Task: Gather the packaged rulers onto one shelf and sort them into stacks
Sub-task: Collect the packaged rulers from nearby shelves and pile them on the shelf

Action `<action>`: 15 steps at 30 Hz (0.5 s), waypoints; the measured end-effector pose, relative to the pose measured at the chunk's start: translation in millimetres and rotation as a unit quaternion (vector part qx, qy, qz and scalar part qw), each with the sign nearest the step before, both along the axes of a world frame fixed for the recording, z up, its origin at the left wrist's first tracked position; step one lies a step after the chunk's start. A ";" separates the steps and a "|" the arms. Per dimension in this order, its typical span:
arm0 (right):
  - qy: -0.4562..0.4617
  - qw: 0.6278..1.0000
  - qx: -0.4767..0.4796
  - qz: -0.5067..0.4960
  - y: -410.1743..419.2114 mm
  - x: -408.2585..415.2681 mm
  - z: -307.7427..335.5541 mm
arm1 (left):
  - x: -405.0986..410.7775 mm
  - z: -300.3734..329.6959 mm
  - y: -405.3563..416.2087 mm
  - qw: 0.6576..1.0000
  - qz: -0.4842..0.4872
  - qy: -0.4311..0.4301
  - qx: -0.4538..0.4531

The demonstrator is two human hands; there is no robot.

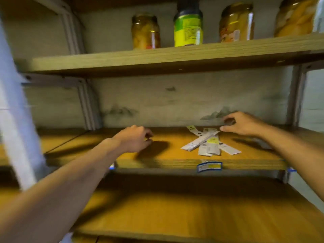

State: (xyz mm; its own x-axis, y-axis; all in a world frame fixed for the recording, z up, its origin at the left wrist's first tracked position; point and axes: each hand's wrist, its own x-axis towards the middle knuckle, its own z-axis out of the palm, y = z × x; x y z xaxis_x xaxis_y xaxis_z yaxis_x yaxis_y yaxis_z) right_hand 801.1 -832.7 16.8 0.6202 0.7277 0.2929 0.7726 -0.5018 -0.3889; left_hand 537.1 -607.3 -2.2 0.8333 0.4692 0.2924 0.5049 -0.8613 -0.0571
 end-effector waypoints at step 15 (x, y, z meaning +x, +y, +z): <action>-0.054 0.924 -0.020 0.377 200.1 -318.5 -2.1 | -285.0 17.8 44.9 0.982 0.108 -0.098 -0.119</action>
State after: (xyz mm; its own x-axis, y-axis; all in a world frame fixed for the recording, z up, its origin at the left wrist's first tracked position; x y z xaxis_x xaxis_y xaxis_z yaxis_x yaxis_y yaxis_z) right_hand 482.6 -632.6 14.7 -0.0996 0.9525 0.2877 0.9415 0.1837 -0.2824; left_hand 252.1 -562.4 15.6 0.6459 0.7029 0.2980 0.6581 -0.7104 0.2494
